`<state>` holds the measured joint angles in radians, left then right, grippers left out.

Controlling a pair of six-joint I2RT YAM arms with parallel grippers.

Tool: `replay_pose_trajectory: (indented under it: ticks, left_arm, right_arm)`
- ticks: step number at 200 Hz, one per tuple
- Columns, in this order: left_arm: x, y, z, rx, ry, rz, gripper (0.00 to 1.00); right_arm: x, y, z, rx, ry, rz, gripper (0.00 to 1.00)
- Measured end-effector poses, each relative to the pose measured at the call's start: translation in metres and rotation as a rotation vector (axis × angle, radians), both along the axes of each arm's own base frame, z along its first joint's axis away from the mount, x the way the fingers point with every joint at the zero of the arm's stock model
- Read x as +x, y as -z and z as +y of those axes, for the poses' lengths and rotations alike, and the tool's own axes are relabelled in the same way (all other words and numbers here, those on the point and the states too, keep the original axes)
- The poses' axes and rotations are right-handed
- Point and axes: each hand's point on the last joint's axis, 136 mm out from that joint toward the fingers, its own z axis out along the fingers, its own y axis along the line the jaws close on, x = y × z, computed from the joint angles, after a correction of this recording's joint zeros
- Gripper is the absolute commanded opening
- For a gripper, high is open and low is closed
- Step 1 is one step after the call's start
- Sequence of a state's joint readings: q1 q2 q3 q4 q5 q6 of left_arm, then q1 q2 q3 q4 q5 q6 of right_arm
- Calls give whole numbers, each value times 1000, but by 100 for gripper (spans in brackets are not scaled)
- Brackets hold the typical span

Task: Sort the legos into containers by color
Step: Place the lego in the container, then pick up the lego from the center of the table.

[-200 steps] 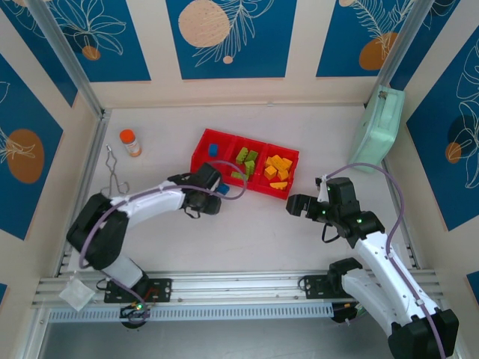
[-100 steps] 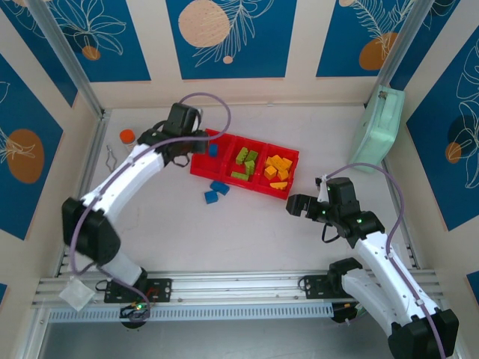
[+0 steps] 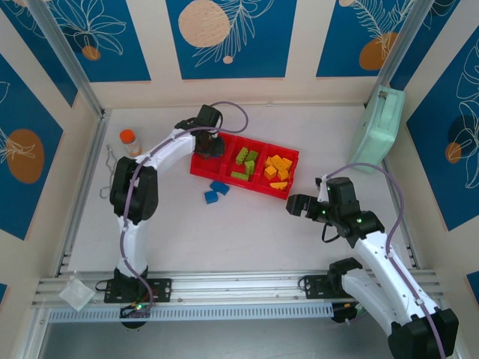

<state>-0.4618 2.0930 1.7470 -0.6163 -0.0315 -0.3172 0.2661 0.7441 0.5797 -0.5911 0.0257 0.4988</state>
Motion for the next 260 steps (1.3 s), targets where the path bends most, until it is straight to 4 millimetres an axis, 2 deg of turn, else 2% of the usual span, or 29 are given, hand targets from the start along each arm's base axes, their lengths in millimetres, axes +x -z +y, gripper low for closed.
replay_pose_trajectory:
  ticks: [17, 29, 42, 65, 101, 125, 164, 184, 207, 230, 260]
  left_arm:
    - [2, 11, -5, -24, -2, 19, 38]
    - [8, 11, -7, -44, -7, 14, 43]
    - [13, 10, -9, -61, -13, 4, 53]
    - [17, 10, -7, -72, -29, 1, 64]
    - [12, 6, -3, -77, -30, -13, 67]
    - [-11, -4, 8, -83, -30, -23, 69]
    - [-67, -37, 29, -125, -14, -74, 77]
    - [-94, -43, 37, -139, 3, -88, 82]
    - [-125, -31, 45, -135, 35, -69, 86]
    - [-153, -7, 51, -118, 79, -17, 89]
    - [-172, 12, 45, -102, 161, 33, 98]
  right_arm:
    - [0, 2, 0, -2, 2, 8, 99]
    - [0, 2, -1, -2, 3, 8, 99]
    - [0, 2, -1, -2, 3, 8, 99]
    - [0, 2, -1, -2, 4, 9, 99]
    - [0, 2, -1, -3, 4, 9, 99]
    - [0, 2, -1, -3, 5, 10, 99]
    - [-1, 3, -1, -4, 5, 15, 99]
    - [-1, 3, -1, -4, 4, 15, 99]
    - [-1, 3, -1, -4, 4, 15, 99]
    - [-1, 3, -1, -4, 3, 15, 99]
    - [-1, 3, 0, -4, -1, 15, 99]
